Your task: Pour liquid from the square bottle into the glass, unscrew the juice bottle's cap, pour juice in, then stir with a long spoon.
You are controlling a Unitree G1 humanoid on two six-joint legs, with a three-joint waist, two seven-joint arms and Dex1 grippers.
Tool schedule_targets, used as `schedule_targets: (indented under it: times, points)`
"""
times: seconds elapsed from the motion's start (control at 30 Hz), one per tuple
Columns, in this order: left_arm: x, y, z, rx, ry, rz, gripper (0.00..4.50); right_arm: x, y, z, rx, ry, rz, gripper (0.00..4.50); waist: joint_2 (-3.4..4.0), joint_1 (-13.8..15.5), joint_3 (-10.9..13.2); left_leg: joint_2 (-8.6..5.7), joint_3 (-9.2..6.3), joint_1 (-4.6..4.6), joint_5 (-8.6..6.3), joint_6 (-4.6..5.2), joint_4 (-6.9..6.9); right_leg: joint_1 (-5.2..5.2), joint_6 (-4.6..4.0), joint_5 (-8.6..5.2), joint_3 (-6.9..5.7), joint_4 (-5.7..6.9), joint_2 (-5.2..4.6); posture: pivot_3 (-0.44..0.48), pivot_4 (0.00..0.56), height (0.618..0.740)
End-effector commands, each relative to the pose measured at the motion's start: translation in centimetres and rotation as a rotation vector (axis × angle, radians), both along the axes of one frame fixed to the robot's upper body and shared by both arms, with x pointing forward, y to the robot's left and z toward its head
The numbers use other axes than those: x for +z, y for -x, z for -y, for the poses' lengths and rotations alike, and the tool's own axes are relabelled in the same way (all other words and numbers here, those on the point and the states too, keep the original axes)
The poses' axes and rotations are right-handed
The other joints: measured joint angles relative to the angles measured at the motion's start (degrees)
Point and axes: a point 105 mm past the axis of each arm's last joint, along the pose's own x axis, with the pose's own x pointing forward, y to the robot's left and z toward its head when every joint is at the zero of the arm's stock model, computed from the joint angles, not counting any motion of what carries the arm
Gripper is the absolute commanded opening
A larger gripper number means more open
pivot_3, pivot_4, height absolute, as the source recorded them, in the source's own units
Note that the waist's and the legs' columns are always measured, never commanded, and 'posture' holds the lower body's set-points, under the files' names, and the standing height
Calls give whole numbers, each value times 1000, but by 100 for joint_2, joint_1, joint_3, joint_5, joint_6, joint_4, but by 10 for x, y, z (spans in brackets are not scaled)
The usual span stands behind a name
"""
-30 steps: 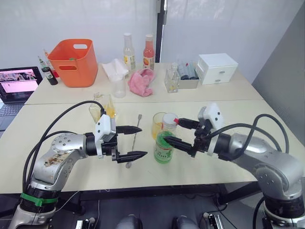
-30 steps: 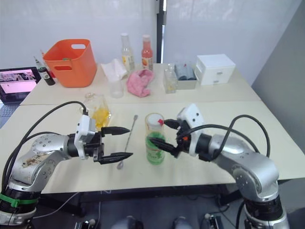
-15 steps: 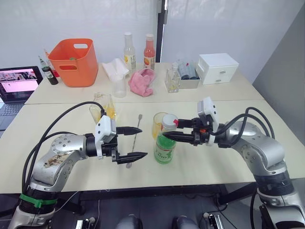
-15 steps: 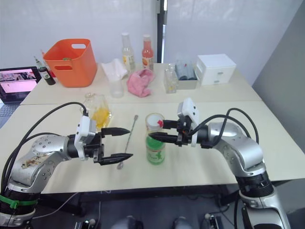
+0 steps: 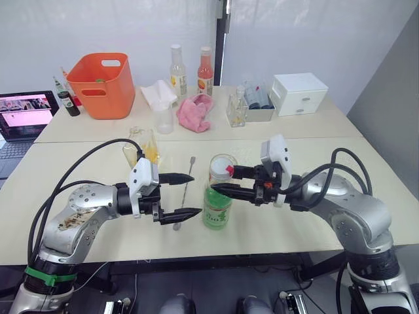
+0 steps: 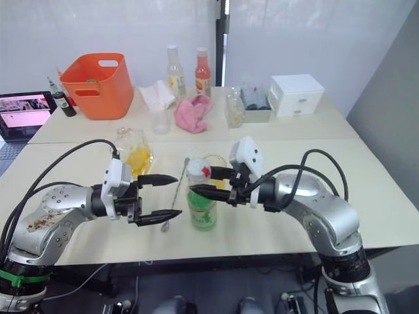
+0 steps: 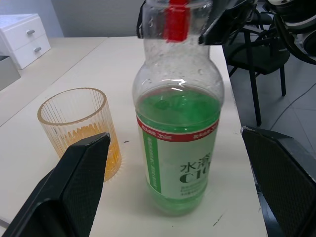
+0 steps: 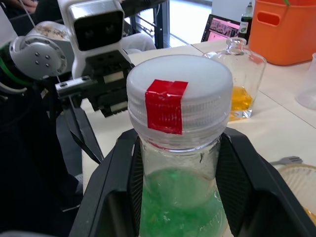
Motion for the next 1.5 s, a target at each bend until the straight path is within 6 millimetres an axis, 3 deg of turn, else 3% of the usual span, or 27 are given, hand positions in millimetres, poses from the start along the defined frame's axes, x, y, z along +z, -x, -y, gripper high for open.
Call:
schedule_targets:
  times: [0.03,0.33,0.63,0.8,0.87,1.07,1.27,1.5]
  points:
    - [11,4,-1,-9,5,42,4500,14,3,-1,-40,-28,76,1512,0,1,0,0,0,0,0,0,0,0,0,0,0,0,0,0,150,740]
    - [13,4,-1,-27,1,40,4500,-9,0,-4,-47,37,46,1512,0,-11,0,-1,2,0,0,0,-1,-1,0,0,0,0,0,0,150,740]
    - [14,4,0,-39,-3,43,4500,-19,0,-3,-24,55,10,1512,0,-9,0,-1,2,1,0,0,0,1,0,0,0,0,1,0,150,740]
    - [15,3,0,-41,-4,45,4500,-14,0,-1,-24,34,23,1512,0,-10,0,-1,1,1,0,0,0,1,0,0,0,0,0,0,150,740]
    - [15,2,1,-44,-6,46,4500,-9,-1,0,-25,22,35,2563,0,-10,0,-1,1,2,0,0,0,1,0,0,0,0,1,0,150,740]
    - [20,0,4,-69,-10,50,4500,7,0,5,-25,-11,52,4471,0,0,0,-2,1,1,0,0,2,2,0,0,0,0,0,0,150,740]
    - [26,-6,14,-112,-20,40,4500,22,6,21,-25,-24,47,4471,0,16,0,-3,1,1,0,1,1,4,0,0,-1,-1,0,0,150,740]
    - [28,-14,42,-186,-51,0,4500,37,10,39,-24,-41,33,4471,-1,9,0,-5,1,1,-2,4,3,5,0,0,-1,0,0,0,150,740]
